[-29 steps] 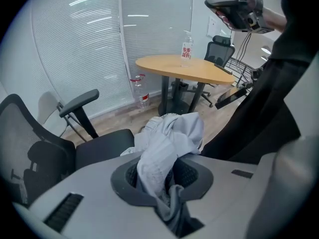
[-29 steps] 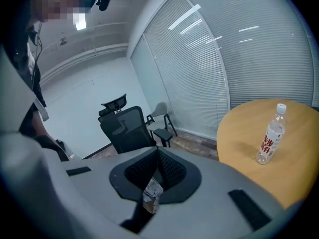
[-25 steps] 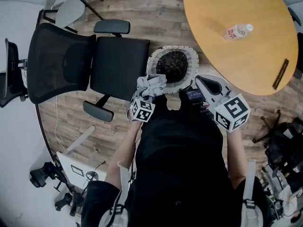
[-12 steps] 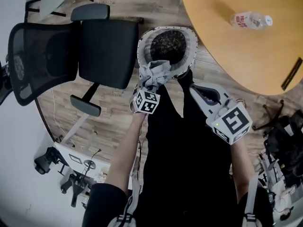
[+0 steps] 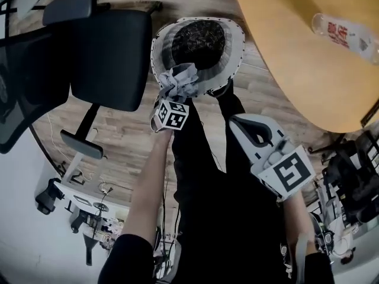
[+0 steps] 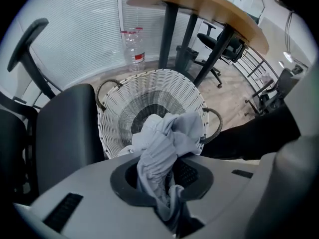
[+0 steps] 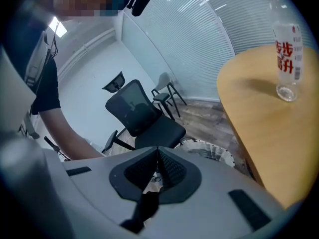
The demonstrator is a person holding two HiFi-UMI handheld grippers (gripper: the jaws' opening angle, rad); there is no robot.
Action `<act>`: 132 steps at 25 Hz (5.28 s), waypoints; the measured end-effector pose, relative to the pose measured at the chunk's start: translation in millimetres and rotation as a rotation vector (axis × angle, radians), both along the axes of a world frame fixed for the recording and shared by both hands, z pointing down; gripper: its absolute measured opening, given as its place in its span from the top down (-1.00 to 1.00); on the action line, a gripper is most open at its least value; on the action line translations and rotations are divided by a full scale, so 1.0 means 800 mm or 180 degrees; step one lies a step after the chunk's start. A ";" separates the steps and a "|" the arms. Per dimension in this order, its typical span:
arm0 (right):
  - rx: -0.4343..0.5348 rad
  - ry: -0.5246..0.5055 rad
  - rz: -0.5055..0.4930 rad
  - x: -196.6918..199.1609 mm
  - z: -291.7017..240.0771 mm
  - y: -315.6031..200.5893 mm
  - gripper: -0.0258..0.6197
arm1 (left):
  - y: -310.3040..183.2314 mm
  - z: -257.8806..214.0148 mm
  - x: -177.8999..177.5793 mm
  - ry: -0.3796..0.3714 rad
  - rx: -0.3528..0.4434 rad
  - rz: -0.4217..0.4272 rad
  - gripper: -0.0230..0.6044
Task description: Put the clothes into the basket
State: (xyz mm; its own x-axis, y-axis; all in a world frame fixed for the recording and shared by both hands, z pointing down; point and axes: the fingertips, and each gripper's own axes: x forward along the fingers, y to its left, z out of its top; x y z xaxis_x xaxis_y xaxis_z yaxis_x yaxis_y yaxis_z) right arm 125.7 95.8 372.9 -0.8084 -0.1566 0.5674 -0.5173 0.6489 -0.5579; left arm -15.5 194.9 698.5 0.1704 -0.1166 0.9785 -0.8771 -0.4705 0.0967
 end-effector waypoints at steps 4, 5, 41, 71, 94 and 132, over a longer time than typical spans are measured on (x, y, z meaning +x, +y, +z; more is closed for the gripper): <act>-0.0202 0.0095 0.0021 -0.002 0.047 0.014 0.87 | 0.018 0.058 0.001 -0.0007 -0.0147 0.0147 0.67; -0.0256 0.0144 -0.0022 0.000 0.061 0.020 0.87 | 0.021 0.073 0.001 -0.0014 -0.0178 0.0215 0.67; -0.1023 0.0407 0.0145 -0.032 0.276 0.038 0.87 | -0.005 0.444 0.029 0.0044 -0.1365 0.0832 0.65; -0.0935 0.0251 0.0006 -0.069 0.220 0.045 0.87 | 0.025 0.346 0.035 0.0468 -0.1583 0.0844 0.00; -0.0128 0.0218 -0.0141 -0.067 0.050 0.048 0.87 | 0.017 0.088 0.018 0.0853 -0.1193 0.0557 0.00; 0.0943 -0.0168 0.0414 -0.106 -0.254 0.026 0.87 | -0.041 -0.568 -0.065 0.2637 0.1701 -0.0279 0.81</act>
